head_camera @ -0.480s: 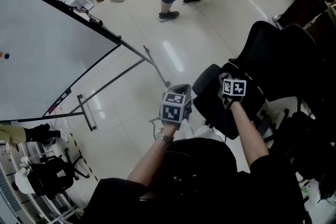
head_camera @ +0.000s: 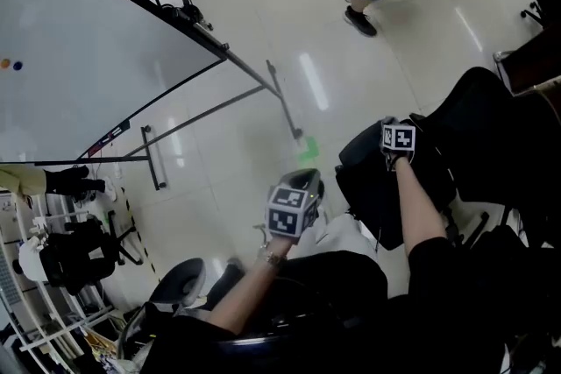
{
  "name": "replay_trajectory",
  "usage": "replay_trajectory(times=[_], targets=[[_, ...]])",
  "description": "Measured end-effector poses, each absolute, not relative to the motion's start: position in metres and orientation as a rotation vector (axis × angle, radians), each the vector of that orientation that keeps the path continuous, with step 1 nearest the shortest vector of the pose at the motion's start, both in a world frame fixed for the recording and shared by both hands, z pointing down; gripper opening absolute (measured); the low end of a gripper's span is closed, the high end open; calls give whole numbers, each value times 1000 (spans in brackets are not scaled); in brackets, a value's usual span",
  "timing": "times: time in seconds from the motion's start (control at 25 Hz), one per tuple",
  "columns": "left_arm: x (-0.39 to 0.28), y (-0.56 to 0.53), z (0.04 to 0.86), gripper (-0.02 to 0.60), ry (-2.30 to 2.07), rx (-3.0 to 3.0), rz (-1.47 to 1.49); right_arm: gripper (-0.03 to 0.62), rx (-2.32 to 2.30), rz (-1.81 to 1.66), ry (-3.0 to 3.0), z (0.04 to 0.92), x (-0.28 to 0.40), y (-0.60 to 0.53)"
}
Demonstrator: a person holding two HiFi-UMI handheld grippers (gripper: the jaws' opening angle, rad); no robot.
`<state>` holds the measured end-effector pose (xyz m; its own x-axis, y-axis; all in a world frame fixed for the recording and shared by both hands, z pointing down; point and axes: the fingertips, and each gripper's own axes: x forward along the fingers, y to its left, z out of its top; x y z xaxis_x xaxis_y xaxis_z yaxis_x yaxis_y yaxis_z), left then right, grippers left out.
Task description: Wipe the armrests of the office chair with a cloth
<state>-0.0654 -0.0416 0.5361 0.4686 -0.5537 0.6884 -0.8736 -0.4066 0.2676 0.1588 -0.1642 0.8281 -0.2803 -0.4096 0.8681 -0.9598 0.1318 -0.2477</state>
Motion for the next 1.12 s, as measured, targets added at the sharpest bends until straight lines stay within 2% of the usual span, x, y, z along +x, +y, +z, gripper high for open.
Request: replay_trajectory(times=[0.24,0.52,0.92,1.12], targets=[[-71,-36,546,-5,-1189,2069,696,18,1243,1040,-1807,855,139,-171],[-83,-36,564,-5,-1206,2015,700,18,1121,1075,-1892,883,81,-139],[-91,-36,577,-5,-1215,1987,702,18,824,1067,-2055,890,-14,-45],[-99,-29,572,-5,-1224,1982,699,18,492,1003,-2037,894,-47,22]])
